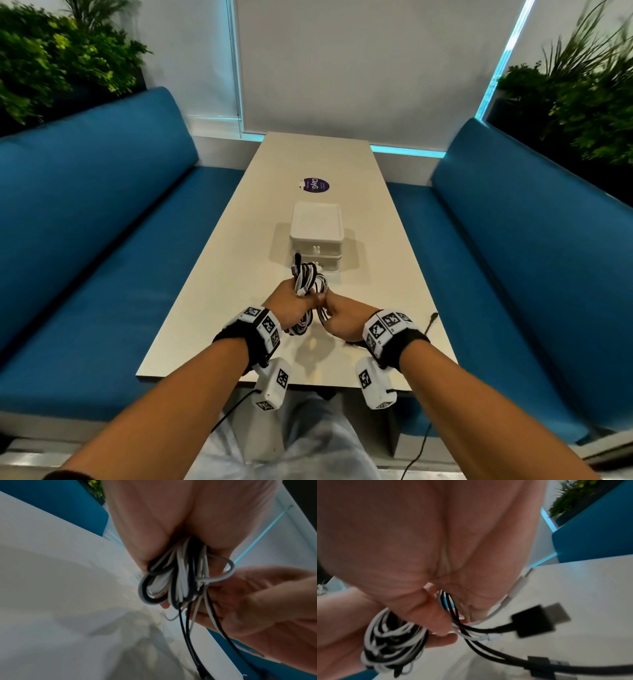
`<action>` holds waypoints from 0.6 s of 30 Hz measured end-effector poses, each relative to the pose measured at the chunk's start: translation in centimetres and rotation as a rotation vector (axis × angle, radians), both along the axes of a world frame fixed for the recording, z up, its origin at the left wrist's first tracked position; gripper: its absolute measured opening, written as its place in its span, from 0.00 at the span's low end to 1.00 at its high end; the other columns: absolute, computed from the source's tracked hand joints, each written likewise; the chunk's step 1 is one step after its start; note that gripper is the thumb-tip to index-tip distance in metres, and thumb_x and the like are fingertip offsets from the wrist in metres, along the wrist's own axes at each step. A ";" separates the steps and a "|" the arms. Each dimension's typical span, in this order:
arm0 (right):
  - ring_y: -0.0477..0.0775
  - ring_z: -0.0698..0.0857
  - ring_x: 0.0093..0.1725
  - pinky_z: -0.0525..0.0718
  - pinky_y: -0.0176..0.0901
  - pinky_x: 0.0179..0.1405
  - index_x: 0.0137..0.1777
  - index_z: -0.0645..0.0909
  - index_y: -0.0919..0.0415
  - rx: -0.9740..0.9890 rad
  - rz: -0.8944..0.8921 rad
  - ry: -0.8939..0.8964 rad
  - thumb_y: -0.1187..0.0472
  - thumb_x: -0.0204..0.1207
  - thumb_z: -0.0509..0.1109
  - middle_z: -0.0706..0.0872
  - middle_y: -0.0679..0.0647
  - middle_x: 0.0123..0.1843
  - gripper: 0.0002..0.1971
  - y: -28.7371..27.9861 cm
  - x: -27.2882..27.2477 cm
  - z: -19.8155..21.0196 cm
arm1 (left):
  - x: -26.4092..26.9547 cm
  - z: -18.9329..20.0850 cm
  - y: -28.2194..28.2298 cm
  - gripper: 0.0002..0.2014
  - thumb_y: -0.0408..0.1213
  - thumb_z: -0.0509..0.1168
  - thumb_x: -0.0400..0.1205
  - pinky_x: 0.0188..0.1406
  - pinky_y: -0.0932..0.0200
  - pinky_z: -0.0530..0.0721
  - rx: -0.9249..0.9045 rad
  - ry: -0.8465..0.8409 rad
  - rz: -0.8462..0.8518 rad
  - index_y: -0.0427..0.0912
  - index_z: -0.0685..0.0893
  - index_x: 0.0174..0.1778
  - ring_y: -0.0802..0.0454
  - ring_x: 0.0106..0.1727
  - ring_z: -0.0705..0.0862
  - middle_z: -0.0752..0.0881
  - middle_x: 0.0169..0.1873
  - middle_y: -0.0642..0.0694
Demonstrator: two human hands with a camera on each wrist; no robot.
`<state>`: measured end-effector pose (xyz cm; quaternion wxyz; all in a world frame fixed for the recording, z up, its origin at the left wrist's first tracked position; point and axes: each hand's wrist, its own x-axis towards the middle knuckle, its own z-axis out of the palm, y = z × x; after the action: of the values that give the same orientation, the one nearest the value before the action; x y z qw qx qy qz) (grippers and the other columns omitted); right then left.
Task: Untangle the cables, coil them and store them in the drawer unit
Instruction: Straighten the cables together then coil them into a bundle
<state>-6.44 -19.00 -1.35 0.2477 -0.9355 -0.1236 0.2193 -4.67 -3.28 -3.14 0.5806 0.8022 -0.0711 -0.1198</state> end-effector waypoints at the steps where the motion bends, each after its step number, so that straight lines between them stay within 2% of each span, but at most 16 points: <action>1: 0.55 0.82 0.43 0.83 0.48 0.42 0.78 0.58 0.47 -0.025 -0.007 -0.003 0.64 0.77 0.60 0.82 0.55 0.48 0.30 0.1 0.1 -0.3 | 0.0 0.0 0.0 0.04 0.36 0.72 0.79 0.49 0.49 0.83 0.002 -0.001 0.009 0.40 0.86 0.46 0.48 0.40 0.85 0.88 0.39 0.40; 3: 0.61 0.83 0.53 0.84 0.51 0.53 0.84 0.45 0.50 -0.070 -0.017 0.002 0.61 0.82 0.58 0.84 0.62 0.61 0.35 0.0 0.1 -0.7 | -0.2 0.1 -0.1 0.02 0.34 0.72 0.79 0.51 0.48 0.85 0.019 -0.013 0.024 0.44 0.85 0.44 0.48 0.41 0.86 0.88 0.38 0.43; 4: 0.63 0.83 0.54 0.83 0.51 0.55 0.85 0.45 0.52 -0.083 -0.015 -0.008 0.59 0.84 0.57 0.83 0.63 0.64 0.33 0.1 0.0 -0.8 | -0.2 0.2 -0.1 0.03 0.34 0.72 0.79 0.49 0.49 0.85 0.028 -0.022 0.031 0.45 0.85 0.43 0.49 0.40 0.86 0.88 0.37 0.44; 6: 0.65 0.83 0.59 0.82 0.54 0.60 0.83 0.51 0.55 -0.046 -0.007 -0.044 0.56 0.85 0.58 0.82 0.64 0.67 0.29 0.2 0.0 -1.3 | -0.4 0.4 -0.1 0.05 0.33 0.74 0.77 0.46 0.54 0.85 0.044 -0.028 0.054 0.45 0.85 0.44 0.51 0.40 0.86 0.88 0.36 0.45; 8: 0.64 0.80 0.66 0.77 0.53 0.67 0.80 0.61 0.57 0.008 -0.007 -0.088 0.57 0.85 0.61 0.76 0.61 0.72 0.25 0.2 -0.1 -1.6 | -0.4 0.5 -0.2 0.08 0.32 0.75 0.71 0.46 0.51 0.86 0.036 -0.025 0.061 0.42 0.85 0.44 0.50 0.40 0.87 0.89 0.37 0.42; 10: 0.63 0.75 0.70 0.73 0.51 0.72 0.75 0.68 0.60 -0.028 -0.004 -0.137 0.56 0.84 0.63 0.69 0.60 0.73 0.21 0.1 0.1 -2.4 | -0.3 0.4 -0.3 0.11 0.34 0.75 0.65 0.48 0.47 0.87 0.045 -0.024 0.050 0.42 0.85 0.43 0.50 0.39 0.87 0.89 0.36 0.41; 12: 0.62 0.74 0.69 0.74 0.53 0.71 0.71 0.72 0.58 -0.081 -0.014 -0.168 0.52 0.82 0.65 0.70 0.60 0.69 0.21 0.0 0.3 -2.9 | -0.2 0.3 -0.4 0.12 0.34 0.75 0.64 0.48 0.48 0.87 0.067 -0.027 0.039 0.44 0.84 0.42 0.51 0.39 0.87 0.89 0.36 0.45; 14: 0.62 0.76 0.68 0.76 0.53 0.67 0.70 0.75 0.57 -0.084 -0.015 -0.184 0.49 0.80 0.66 0.77 0.59 0.67 0.21 -0.1 0.3 -3.0 | -0.4 0.5 -0.5 0.13 0.37 0.75 0.65 0.47 0.50 0.86 0.074 -0.051 0.023 0.45 0.83 0.43 0.50 0.40 0.87 0.89 0.37 0.48; 16: 0.61 0.80 0.64 0.78 0.49 0.61 0.73 0.73 0.56 0.003 -0.040 -0.147 0.51 0.80 0.66 0.82 0.57 0.67 0.23 -0.2 -0.2 -2.3 | -0.7 0.9 -0.7 0.12 0.39 0.75 0.66 0.42 0.55 0.84 0.084 -0.086 0.022 0.46 0.82 0.43 0.52 0.39 0.85 0.88 0.36 0.50; 18: 0.58 0.82 0.60 0.75 0.45 0.56 0.77 0.68 0.52 0.068 -0.066 -0.084 0.52 0.80 0.63 0.83 0.52 0.68 0.25 -0.1 -0.8 -1.4 | -0.5 1.2 -0.7 0.08 0.31 0.73 0.70 0.36 0.57 0.80 0.069 -0.092 0.059 0.44 0.80 0.40 0.53 0.34 0.81 0.85 0.33 0.48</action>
<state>-7.21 -19.11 -2.75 0.2811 -0.9385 -0.1104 0.1674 -5.22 -4.02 -1.96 0.5520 0.8281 -0.0700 -0.0679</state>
